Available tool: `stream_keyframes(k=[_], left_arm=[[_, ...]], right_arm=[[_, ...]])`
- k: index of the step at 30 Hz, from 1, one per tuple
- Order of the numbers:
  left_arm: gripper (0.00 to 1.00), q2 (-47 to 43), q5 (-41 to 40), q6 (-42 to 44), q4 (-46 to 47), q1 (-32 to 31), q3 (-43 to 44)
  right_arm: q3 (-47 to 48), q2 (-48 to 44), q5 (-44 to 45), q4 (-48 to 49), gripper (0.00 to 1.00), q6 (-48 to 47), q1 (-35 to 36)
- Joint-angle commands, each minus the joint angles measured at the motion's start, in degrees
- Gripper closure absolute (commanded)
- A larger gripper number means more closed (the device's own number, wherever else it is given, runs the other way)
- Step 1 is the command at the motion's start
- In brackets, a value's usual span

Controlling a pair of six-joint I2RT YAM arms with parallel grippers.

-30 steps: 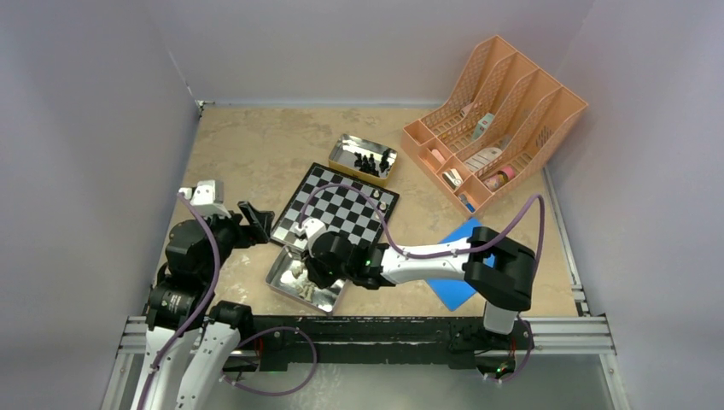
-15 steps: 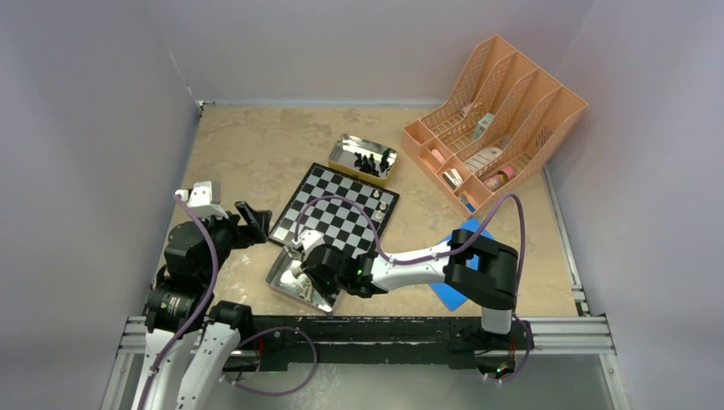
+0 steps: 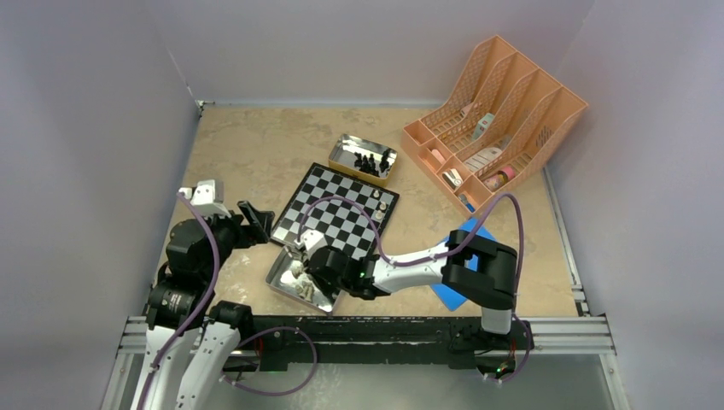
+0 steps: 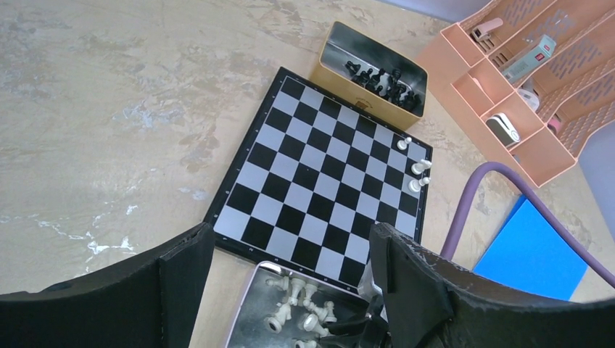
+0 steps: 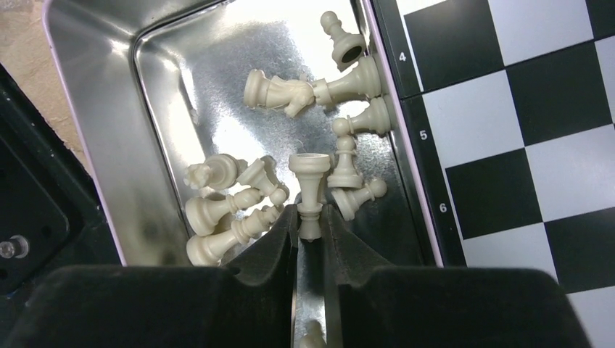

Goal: Set up the chess pieces on the board
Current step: Pick up the chess piece from the storage box.

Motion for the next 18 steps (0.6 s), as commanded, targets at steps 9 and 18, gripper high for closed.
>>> stream_keyframes(k=[9, 18], left_arm=[[0.25, 2.3, 6.4, 0.7, 3.3, 0.3, 1.0], [0.23, 6.1, 25.0, 7.0, 8.4, 0.3, 1.2]], right_arm=[[-2.8, -11.4, -4.4, 1.9, 0.91, 0.3, 0.0], [-3.8, -21.6, -9.0, -1.6, 0.90, 0.2, -5.1]])
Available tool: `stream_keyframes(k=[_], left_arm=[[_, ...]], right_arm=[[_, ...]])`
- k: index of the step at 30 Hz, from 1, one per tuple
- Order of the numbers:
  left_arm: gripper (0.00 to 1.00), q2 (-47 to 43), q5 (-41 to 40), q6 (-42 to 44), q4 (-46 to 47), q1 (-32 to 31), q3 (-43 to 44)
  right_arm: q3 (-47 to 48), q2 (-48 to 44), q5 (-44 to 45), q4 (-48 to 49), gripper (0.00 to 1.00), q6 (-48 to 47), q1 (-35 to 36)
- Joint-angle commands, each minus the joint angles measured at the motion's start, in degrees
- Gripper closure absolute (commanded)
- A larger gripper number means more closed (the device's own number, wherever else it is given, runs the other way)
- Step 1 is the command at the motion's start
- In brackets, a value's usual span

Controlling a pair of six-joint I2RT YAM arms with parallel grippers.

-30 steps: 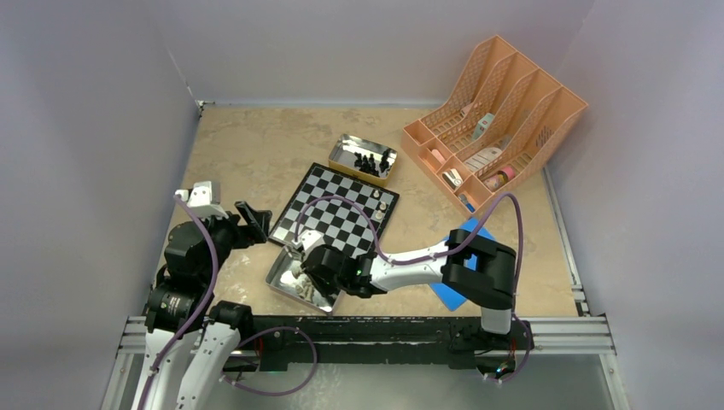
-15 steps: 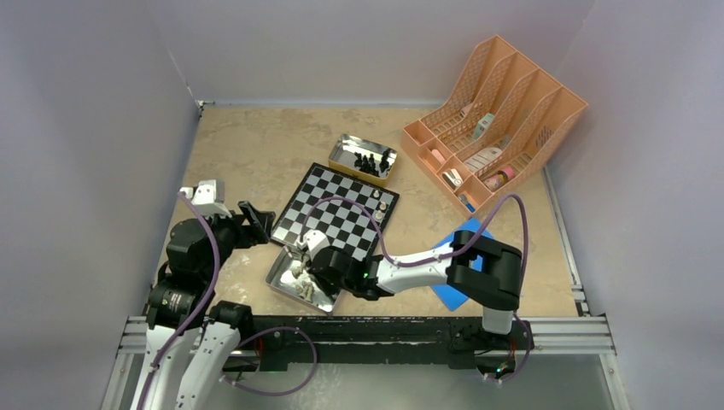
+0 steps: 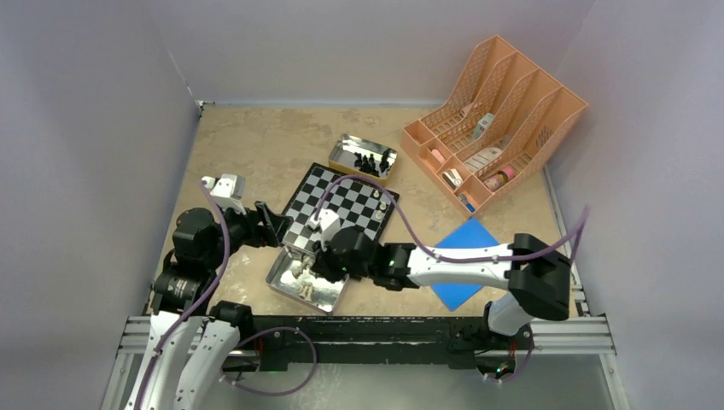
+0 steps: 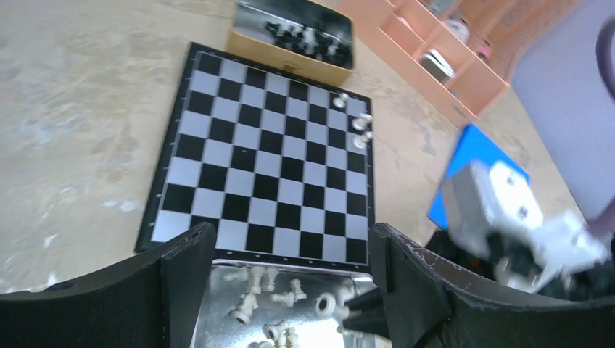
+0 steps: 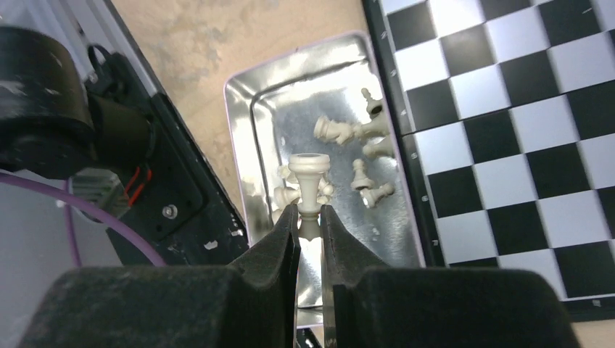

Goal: Set up the chess pieces on the board
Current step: Pick up the chess piece from the storage box.

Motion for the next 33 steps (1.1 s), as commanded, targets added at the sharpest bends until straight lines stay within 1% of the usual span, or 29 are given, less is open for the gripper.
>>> stream_keyframes(k=[1, 4, 8, 9, 12, 14, 18, 20, 22, 24, 25, 27, 29, 33], left_arm=[[0.23, 2.1, 15.3, 5.2, 6.7, 0.3, 0.9], [0.24, 3.3, 24.5, 9.6, 8.8, 0.3, 0.0], [0.25, 3.7, 28.8, 10.8, 13.4, 0.2, -3.4], [0.26, 3.6, 29.6, 11.0, 15.1, 0.3, -4.4], [0.33, 3.2, 37.6, 16.2, 22.3, 0.2, -7.6], [0.39, 3.0, 41.2, 20.8, 24.5, 0.2, -8.6], [0.39, 5.8, 45.6, 32.8, 25.3, 0.2, -8.2], [0.40, 9.8, 51.6, 39.1, 25.2, -0.2, -8.1], [0.42, 13.2, 51.7, 46.0, 21.5, -2.5, -5.8], [0.42, 15.3, 47.8, 52.5, 17.4, -6.5, -3.1], [0.42, 16.0, 44.3, 55.7, 16.0, -9.2, -2.7], [0.43, 17.4, 40.9, 61.0, 14.6, -13.7, -2.7], [0.43, 18.9, 38.5, 63.3, 15.0, -16.1, -2.7], [0.44, 20.2, 38.4, 65.8, 15.9, -18.5, -2.8]], right_arm=[[-0.2, -6.4, -4.5, -1.1, 0.90, 0.0, -4.5], [-0.8, -8.7, -7.9, -2.0, 0.90, 0.0, -8.3], [-2.6, -12.5, -10.4, -2.3, 0.91, -0.4, -13.0], [-3.2, -13.3, -11.0, -2.4, 0.91, -0.4, -14.2], [-4.4, -15.1, -12.6, -2.8, 0.91, -0.4, -17.9], [-4.8, -16.1, -14.3, -2.9, 0.91, -0.4, -20.1], [-5.3, -17.7, -18.4, -2.7, 0.91, -1.0, -21.7], [-5.5, -18.2, -21.3, -2.2, 0.90, -1.0, -21.9], [-5.3, -17.9, -23.5, -2.6, 0.90, -1.2, -21.9], [-4.9, -17.6, -24.3, -3.7, 0.90, -1.7, -21.9], [-4.9, -17.7, -24.7, -4.1, 0.90, -2.1, -21.9], [-5.2, -18.3, -25.4, -3.7, 0.90, -2.2, -21.9], [-5.5, -18.5, -25.3, -3.6, 0.90, -2.0, -21.9], [-5.7, -18.0, -27.8, -3.9, 0.90, -2.2, -21.9]])
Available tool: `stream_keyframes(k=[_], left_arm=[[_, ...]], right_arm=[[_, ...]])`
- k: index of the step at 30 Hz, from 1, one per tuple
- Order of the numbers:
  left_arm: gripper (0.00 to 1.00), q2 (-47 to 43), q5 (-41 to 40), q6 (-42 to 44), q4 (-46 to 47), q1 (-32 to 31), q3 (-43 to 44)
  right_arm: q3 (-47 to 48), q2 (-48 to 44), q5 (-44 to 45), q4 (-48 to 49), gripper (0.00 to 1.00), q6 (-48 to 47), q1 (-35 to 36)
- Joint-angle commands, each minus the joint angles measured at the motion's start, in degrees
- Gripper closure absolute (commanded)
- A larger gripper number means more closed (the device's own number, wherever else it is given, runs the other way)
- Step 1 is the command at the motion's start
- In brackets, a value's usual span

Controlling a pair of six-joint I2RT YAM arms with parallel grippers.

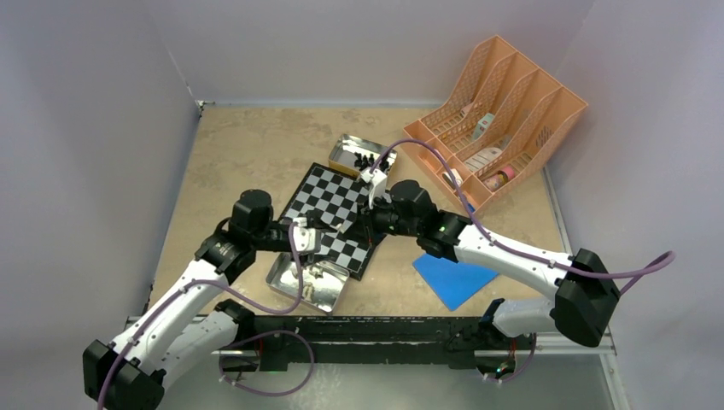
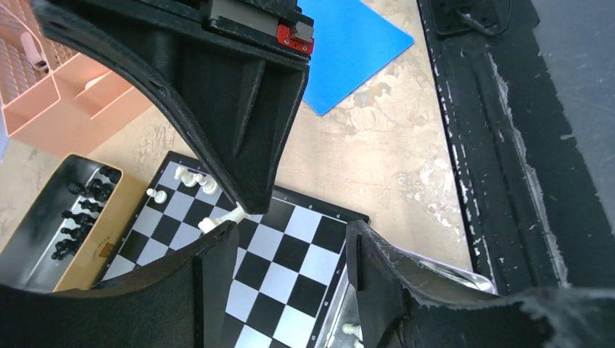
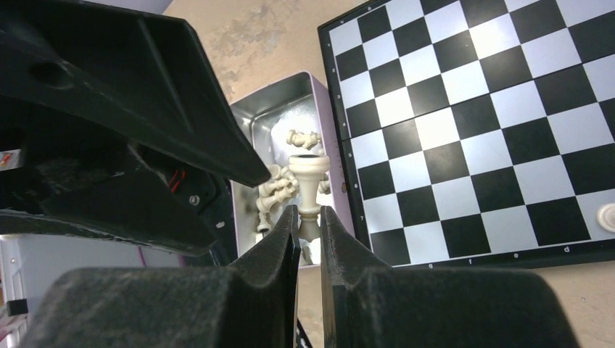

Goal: Set up the chess pieces on the board
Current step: Pick up the chess piece from the storage box.

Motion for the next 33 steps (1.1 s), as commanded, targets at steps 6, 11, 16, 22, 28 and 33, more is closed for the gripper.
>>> stream_keyframes(k=[6, 11, 16, 22, 28, 33], left_arm=[[0.46, 1.7, -5.5, 13.8, -2.0, -4.0, 2.6], [0.45, 0.8, -6.0, 15.4, -0.8, -4.3, 2.6], [0.46, 2.3, -4.5, 16.6, -1.9, -4.5, 3.1], [0.47, 4.8, -4.2, 17.4, -2.4, -4.9, 3.2], [0.51, 5.0, -4.3, 17.8, -3.5, -5.9, 4.1], [0.61, 4.9, -5.3, 17.8, -4.7, -6.4, 4.3]], right_arm=[[-0.9, -1.2, -5.7, 0.6, 0.89, -1.7, 0.1], [-0.3, 0.7, -6.2, -0.4, 0.89, -3.1, 0.1], [0.1, 0.3, -5.7, 0.6, 0.89, -2.7, 0.1], [-0.3, -1.3, -7.3, 1.1, 0.88, -2.5, 0.1], [-1.0, -1.5, -7.9, 2.0, 0.88, -2.6, 0.1], [-1.1, -2.6, -7.7, 1.7, 0.88, -3.2, 0.1]])
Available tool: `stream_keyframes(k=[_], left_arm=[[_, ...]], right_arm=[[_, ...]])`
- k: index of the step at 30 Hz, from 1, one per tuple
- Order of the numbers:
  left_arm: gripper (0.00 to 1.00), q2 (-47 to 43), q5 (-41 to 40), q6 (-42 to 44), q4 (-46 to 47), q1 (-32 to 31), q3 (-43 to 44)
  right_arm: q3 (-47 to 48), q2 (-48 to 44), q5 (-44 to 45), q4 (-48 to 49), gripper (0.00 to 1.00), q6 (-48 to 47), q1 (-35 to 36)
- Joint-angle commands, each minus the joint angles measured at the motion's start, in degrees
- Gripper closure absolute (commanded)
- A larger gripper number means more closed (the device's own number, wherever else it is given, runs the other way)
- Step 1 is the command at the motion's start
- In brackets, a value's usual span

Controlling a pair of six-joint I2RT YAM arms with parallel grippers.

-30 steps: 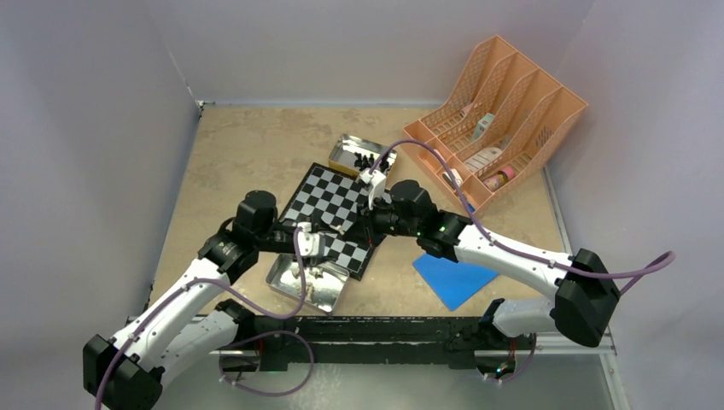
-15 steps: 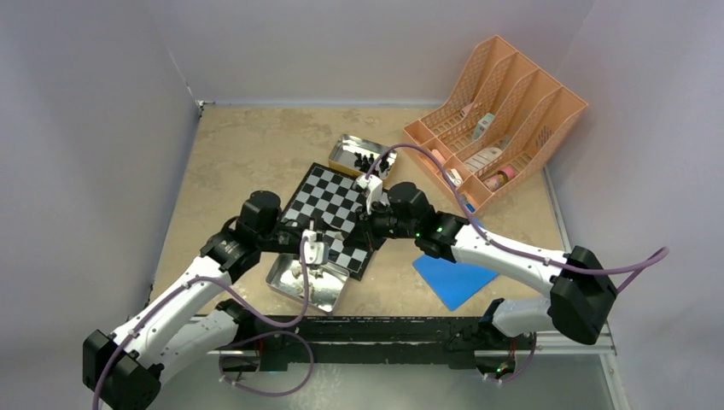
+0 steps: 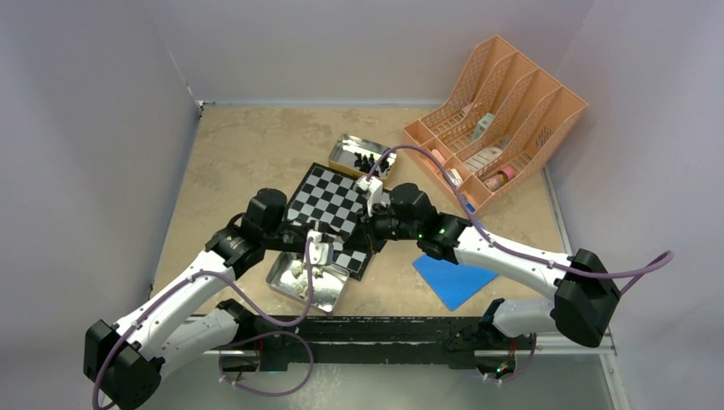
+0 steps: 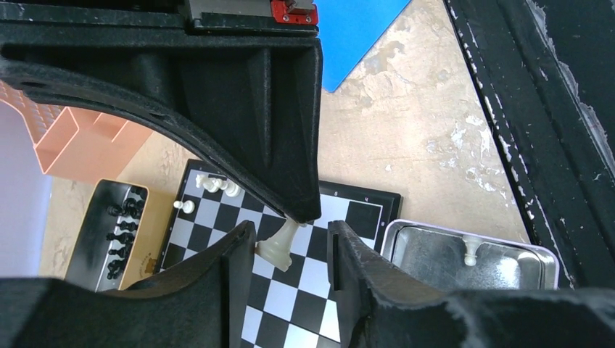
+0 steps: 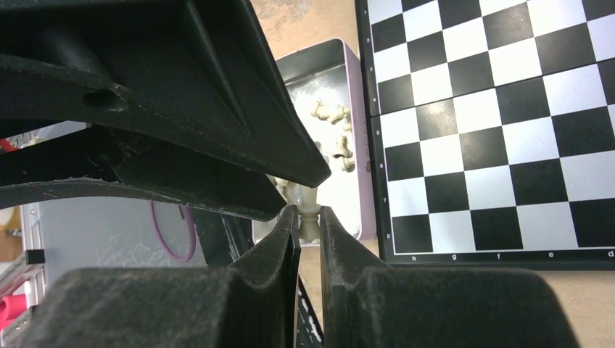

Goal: Set up the chess pieces on the board
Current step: Pick up the chess piece from the storage box.

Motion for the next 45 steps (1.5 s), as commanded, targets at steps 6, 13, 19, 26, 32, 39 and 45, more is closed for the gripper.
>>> stream_keyframes(k=[6, 13, 19, 26, 32, 39, 45], left_arm=[[0.68, -0.9, 0.6, 1.4, -1.9, -0.8, 2.5], [0.65, -1.0, -0.3, 2.8, -2.8, -0.9, 2.5], [0.59, -0.3, -0.7, 4.1, -2.8, -0.9, 2.6], [0.62, 0.6, -0.8, 4.3, -2.7, -1.0, 2.9], [0.68, 0.6, -1.5, 4.2, -2.5, -1.0, 2.8], [0.83, -0.1, -2.4, -1.4, 1.9, -1.0, 2.0], [0.90, -0.5, -3.6, -12.3, 6.1, -1.0, 3.2]], right_arm=[[-0.4, -3.4, -2.1, 1.7, 0.88, -1.8, 0.0], [-0.8, -4.0, -2.3, 2.0, 0.88, -2.1, 0.1], [-0.4, -3.7, -2.8, 1.4, 0.88, -3.2, 0.1], [0.3, -2.6, -3.7, 1.6, 0.88, -3.6, 0.1], [0.5, -1.5, -4.4, 1.7, 0.87, -3.4, 0.1], [1.0, -1.1, -1.1, 1.6, 0.83, -2.0, 0.1], [0.1, -7.5, 6.3, 5.1, 0.70, 3.0, -0.1]])
